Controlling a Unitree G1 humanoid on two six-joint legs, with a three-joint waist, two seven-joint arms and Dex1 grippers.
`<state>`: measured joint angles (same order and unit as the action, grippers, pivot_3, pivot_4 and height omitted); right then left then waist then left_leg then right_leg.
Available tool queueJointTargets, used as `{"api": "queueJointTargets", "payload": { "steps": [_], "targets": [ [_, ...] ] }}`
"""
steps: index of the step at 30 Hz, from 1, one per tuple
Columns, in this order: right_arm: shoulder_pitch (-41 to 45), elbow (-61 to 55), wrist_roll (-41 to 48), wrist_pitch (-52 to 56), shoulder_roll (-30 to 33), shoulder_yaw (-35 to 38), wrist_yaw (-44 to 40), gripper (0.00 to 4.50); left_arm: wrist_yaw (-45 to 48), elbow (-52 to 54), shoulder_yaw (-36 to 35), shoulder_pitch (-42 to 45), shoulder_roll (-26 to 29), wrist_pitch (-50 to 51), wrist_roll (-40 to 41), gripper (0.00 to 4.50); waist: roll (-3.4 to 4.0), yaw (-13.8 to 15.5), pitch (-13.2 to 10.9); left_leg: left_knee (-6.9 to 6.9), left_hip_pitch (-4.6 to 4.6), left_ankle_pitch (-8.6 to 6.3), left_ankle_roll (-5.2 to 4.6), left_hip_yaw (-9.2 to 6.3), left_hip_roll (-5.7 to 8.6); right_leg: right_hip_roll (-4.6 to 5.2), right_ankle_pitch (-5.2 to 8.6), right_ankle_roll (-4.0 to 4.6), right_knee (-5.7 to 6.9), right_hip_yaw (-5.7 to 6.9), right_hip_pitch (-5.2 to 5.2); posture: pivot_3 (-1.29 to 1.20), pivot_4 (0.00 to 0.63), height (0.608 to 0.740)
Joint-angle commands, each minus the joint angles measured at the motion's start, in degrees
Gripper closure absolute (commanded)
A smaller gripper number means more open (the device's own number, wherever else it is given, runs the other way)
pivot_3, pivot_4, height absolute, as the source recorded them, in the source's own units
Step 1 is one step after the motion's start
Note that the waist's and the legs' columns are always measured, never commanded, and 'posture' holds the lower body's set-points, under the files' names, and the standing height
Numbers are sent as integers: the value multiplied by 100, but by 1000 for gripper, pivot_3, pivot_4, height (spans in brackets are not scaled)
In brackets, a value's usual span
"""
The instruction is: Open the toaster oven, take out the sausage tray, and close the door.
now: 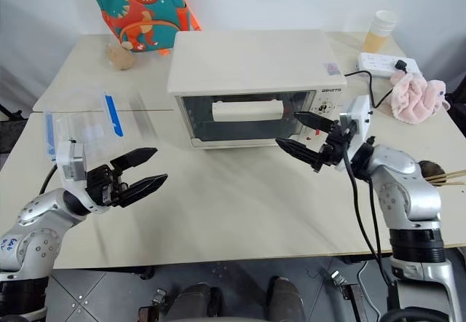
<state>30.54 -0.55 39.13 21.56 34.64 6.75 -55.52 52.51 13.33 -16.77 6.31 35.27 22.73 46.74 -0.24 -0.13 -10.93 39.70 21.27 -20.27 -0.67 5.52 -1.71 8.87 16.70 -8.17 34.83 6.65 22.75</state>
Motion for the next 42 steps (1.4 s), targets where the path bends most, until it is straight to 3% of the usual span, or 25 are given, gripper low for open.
{"api": "queueJointTargets", "payload": {
  "steps": [1,12,22,25,32,37,38,42],
  "targets": [
    [242,-26,-103,-101,-89,-98,-209,40,-74,292,-61,-131,-85,-100,-44,0,0,-4,0,0,0,0,1,0,-1,0,0,0,1,1,0,0,150,740],
    [428,-193,-89,164,-204,-262,-586,40,-251,317,-189,-129,-142,-174,-31,0,0,-6,0,1,0,-2,4,-2,-5,-4,0,0,1,1,0,0,150,740],
    [-635,-812,-991,-1625,324,-338,-1724,40,-108,130,-696,-25,292,165,260,0,0,1,0,-4,1,-10,10,-1,-8,-11,0,0,-7,3,1,0,150,740],
    [-743,-489,-1444,-2526,250,-379,-1763,0,-140,-58,-627,303,299,323,316,587,0,1,0,-4,0,-10,12,0,-8,-13,0,0,-8,2,1,0,150,740],
    [-908,58,-1862,-3591,94,-520,-1813,0,-417,-565,-170,1427,-62,682,293,2758,-1,6,0,1,-2,-9,12,-3,-9,-15,0,0,-3,4,-2,0,150,740],
    [-1055,111,-1900,-3904,93,-588,-1781,0,-311,-982,394,1978,-459,438,-193,4246,-1,-2,0,2,-4,-9,13,-2,-10,-17,0,0,-2,4,-3,0,150,740],
    [-1098,104,-1909,-3960,103,-601,-1774,0,-308,-1089,516,2073,-574,357,-309,4468,-1,2,0,3,-3,-9,13,-2,-9,-18,0,0,-3,4,-3,0,150,740],
    [-1171,81,-1924,-4040,138,-608,-1715,0,-203,-1303,763,2212,-780,226,-564,4468,-1,-2,-1,7,-1,-9,13,-1,-9,-19,0,0,-5,3,-5,0,150,740]
  ]
}}
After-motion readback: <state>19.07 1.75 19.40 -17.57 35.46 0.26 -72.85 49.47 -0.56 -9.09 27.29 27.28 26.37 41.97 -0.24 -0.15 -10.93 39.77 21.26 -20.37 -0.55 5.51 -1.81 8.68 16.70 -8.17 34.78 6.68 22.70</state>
